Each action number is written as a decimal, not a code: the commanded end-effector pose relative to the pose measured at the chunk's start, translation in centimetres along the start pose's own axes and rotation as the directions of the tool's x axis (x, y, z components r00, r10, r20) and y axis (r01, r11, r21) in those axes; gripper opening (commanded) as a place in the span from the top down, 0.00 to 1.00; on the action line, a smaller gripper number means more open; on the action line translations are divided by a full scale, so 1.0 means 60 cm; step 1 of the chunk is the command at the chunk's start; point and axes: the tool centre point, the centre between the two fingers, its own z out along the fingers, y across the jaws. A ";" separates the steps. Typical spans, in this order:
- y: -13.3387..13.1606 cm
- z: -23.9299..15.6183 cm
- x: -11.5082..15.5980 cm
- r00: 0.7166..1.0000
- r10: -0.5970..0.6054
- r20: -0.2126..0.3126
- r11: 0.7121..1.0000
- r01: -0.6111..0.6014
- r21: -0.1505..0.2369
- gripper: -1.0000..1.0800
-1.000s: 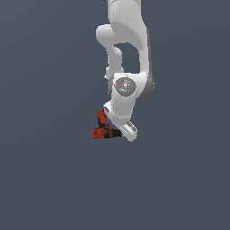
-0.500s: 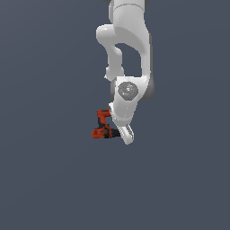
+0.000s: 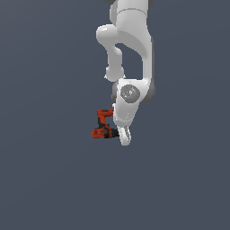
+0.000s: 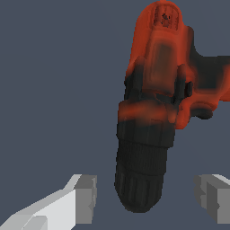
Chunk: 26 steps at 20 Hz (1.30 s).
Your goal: Pick up the object and move it to a goal position.
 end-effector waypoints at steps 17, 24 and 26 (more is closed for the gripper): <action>0.002 0.034 -0.002 0.996 0.086 -0.010 0.996 -0.086 -0.004 0.19; 0.003 0.059 -0.002 0.996 0.088 -0.010 0.996 -0.088 -0.004 1.00; 0.003 0.059 -0.002 0.996 0.088 -0.010 0.996 -0.088 -0.004 1.00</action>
